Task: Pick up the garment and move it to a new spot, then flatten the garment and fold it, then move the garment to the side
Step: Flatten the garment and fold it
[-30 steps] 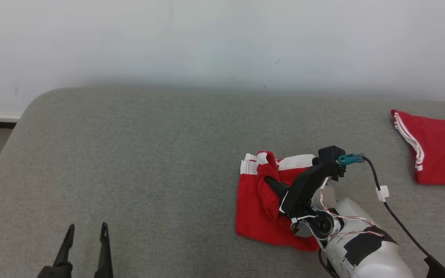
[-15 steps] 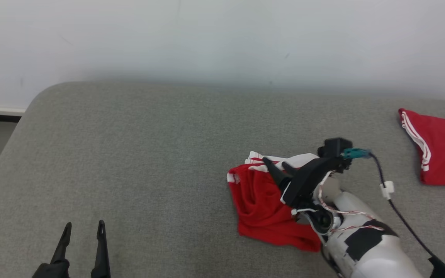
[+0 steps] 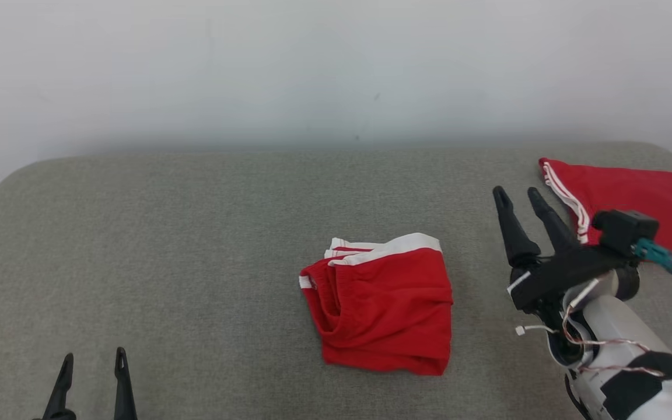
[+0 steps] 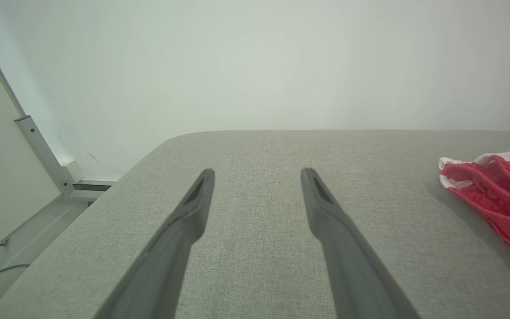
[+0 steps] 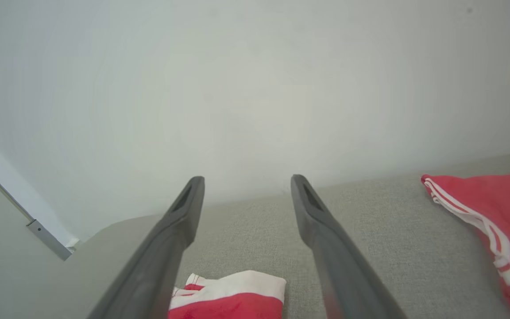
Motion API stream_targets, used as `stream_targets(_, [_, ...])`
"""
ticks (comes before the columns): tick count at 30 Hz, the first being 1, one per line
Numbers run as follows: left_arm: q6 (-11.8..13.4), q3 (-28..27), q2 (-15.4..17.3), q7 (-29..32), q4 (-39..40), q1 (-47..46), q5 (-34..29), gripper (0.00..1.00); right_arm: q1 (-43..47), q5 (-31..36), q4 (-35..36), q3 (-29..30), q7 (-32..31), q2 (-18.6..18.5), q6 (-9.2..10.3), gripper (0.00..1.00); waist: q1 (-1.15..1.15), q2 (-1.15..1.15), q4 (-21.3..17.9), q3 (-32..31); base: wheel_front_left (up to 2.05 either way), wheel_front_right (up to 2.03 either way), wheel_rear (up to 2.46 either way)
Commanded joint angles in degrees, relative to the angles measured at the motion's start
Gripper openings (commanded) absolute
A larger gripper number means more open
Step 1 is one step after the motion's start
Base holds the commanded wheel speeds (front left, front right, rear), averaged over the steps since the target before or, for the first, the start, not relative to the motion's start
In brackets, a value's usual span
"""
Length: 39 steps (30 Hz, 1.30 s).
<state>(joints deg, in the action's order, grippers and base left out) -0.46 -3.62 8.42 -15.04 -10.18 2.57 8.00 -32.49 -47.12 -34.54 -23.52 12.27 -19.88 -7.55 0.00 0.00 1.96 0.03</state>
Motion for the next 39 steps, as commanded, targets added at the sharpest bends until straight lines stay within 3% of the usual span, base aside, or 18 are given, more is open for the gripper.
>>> stream_targets(1, [0.3, -0.3, 0.2, -0.2, 0.3, 0.9, -0.7, 1.0, 1.8, 1.1, 1.3, 0.5, 1.1, -0.2, 0.13, 1.0, 0.0, 0.0, -1.3, -0.4, 0.0, 0.0, 0.0])
stream_targets(8, [0.6, -0.8, 0.6, -0.2, 0.5, 0.9, -0.9, 1.0, 10.3, 11.9, 10.0, 8.2, 2.9, -0.2, 0.14, 1.0, 0.0, 0.0, -2.8, -0.4, 0.0, 0.0, 0.0])
stream_targets(13, [0.9, -0.8, 0.7, -0.2, 0.7, 1.0, -1.0, 1.0, 19.0, 20.6, 18.3, 16.6, 2.9, 4.2, 0.14, 1.0, 0.0, 0.0, -3.2, -0.8, 0.0, 0.0, 0.0])
stream_targets(19, [1.0, -0.5, 0.8, -0.2, 0.8, 1.3, -1.3, 1.0, 26.7, 26.6, 23.8, 21.2, 2.9, 8.4, 0.13, 1.0, 0.0, 0.0, -3.2, -1.4, 0.0, 0.0, 0.0])
stream_targets(30, [-0.1, 0.1, 1.2, -0.2, 0.9, 1.9, -1.0, 1.0, 33.7, 32.5, 25.3, 23.4, 2.9, 12.3, 0.13, 1.0, 0.0, 0.0, -3.1, -2.2, 0.0, 0.0, 0.0])
stream_targets(39, [0.1, 0.6, 1.5, -0.1, 0.5, 2.1, -1.3, 1.0, 35.2, 36.4, 25.1, 22.7, 2.9, 13.1, 0.14, 1.0, 0.0, 0.0, -2.8, -2.8, 0.0, 0.0, 0.0])
